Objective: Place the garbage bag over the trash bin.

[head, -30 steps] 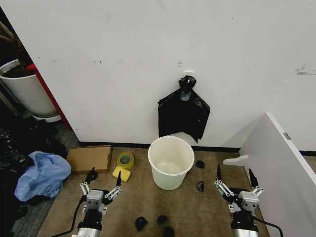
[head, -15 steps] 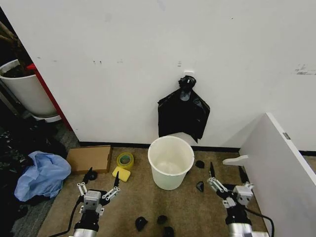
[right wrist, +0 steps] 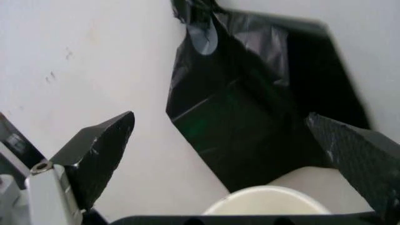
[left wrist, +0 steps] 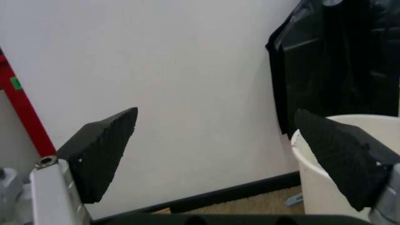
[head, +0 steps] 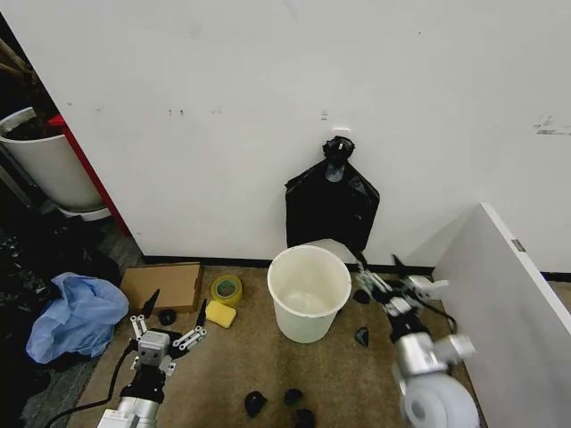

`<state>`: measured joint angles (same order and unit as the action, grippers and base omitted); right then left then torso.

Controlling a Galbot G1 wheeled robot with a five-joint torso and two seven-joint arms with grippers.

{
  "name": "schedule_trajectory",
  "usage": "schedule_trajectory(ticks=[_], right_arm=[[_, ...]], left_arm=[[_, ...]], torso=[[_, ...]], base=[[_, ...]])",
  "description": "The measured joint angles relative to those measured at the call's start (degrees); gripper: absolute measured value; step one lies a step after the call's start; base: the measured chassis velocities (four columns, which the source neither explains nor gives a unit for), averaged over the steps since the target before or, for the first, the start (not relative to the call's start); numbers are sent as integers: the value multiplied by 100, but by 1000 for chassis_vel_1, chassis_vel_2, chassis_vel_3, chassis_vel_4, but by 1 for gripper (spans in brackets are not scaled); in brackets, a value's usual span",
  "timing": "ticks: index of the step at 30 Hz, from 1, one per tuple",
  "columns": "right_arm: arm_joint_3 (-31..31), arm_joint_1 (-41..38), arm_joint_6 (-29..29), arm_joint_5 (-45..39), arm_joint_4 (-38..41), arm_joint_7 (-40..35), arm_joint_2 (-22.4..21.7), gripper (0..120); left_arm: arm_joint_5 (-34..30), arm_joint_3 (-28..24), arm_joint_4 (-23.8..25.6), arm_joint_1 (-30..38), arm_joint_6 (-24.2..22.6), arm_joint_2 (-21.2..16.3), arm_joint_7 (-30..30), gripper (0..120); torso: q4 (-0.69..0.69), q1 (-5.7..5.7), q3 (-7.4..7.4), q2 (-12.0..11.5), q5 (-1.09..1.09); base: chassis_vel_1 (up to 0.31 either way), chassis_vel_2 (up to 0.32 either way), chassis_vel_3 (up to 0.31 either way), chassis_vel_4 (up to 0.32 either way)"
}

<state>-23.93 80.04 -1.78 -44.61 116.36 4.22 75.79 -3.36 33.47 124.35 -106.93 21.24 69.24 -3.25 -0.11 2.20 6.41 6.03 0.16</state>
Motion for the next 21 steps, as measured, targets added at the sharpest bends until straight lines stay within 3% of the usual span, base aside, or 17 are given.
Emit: schedule_trajectory(ticks=[4,8,21], right_arm=[[307,-1058,146,-1218,-544,74,-194,100],[552,-1750,313,-1876,-900,108,-157,100],[620,-3316,501,-2827,-2506,-16,332,100]], left_arm=[[10,1,25,-4,-16,44,-59,99],[158,-33,10,-47,-23,215,-106,99],[549,-191,56,-93,-23,507,-200,99]], torso=[[0,0,0,0,-2],[1,0,0,0,-2],[0,1,0,0,-1]], base=[[0,0,0,0],[0,0,0,0],[0,0,0,0]])
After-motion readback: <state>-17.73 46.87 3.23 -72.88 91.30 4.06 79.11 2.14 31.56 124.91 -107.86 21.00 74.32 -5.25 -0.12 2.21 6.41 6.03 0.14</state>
